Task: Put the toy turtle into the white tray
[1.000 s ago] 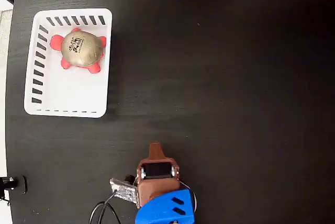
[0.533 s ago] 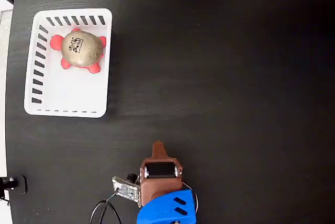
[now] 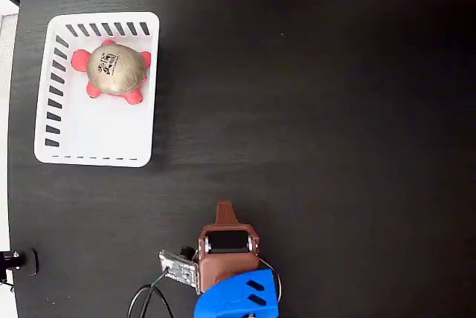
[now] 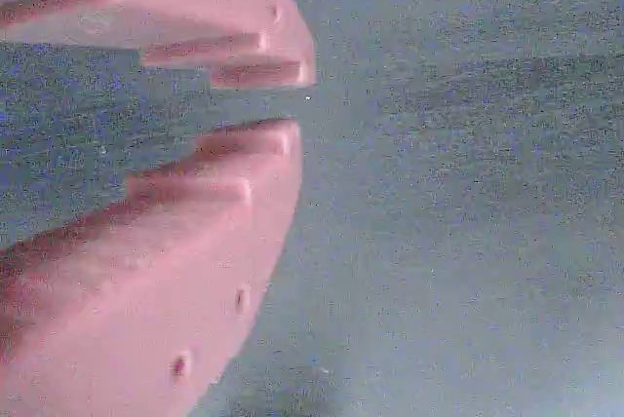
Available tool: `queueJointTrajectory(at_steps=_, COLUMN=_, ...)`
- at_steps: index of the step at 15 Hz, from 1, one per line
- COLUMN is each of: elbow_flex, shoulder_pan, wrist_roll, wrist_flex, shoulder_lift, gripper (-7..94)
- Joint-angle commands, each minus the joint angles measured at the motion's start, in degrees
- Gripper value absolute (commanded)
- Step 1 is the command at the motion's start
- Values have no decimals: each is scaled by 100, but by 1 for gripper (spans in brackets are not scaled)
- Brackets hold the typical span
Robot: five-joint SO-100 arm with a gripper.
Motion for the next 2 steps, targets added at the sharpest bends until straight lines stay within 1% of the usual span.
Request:
queueJointTrajectory(at_steps=1, elbow_flex=-62, shoulder_pan=-53, wrist_roll=70, wrist_flex=88, shoulder_lift=62, gripper=0)
queueJointTrajectory(at_steps=2, elbow_flex=-62, shoulder_pan=-53, wrist_roll=70, wrist_flex=88, shoulder_lift=62, gripper=0)
